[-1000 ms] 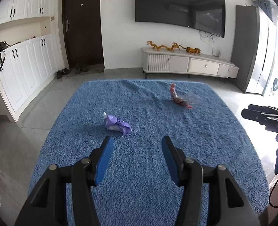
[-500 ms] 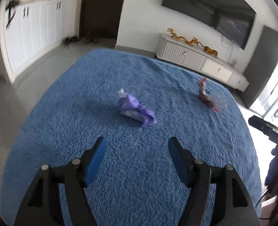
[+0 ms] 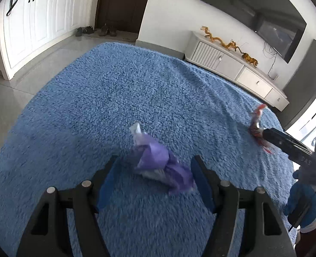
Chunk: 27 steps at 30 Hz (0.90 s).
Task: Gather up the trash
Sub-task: 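Grasp the clear plastic with red wrapper with the right tool while the left tool grasps the small purple bag, then carry both held items to the bin and release them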
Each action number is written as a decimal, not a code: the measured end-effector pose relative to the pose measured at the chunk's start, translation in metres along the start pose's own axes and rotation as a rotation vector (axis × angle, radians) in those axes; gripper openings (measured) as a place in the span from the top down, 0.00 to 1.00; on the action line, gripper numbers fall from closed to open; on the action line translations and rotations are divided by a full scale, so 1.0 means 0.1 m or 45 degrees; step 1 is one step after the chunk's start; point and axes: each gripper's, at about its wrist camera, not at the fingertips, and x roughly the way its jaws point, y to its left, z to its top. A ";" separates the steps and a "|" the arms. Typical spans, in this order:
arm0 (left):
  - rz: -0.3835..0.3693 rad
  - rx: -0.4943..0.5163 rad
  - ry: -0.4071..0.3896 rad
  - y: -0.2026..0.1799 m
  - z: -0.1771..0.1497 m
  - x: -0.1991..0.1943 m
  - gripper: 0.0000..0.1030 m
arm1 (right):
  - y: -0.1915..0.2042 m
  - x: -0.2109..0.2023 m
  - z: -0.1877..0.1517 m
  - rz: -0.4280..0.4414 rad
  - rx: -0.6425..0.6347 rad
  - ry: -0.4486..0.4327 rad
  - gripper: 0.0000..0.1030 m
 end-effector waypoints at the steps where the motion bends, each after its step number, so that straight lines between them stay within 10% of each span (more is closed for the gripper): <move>1: 0.003 0.011 -0.005 -0.02 0.02 0.02 0.37 | 0.00 0.07 0.01 -0.007 -0.004 0.012 0.30; 3: 0.011 0.018 -0.013 -0.03 0.03 0.03 0.41 | -0.02 0.17 0.03 -0.005 -0.004 0.034 0.30; 9: 0.028 0.031 -0.042 -0.03 0.03 0.01 0.61 | 0.01 0.24 0.01 -0.036 -0.034 0.085 0.76; 27: 0.119 0.207 -0.279 -0.57 -0.48 -1.36 0.62 | 0.18 -1.43 -0.86 0.051 0.010 -0.077 0.77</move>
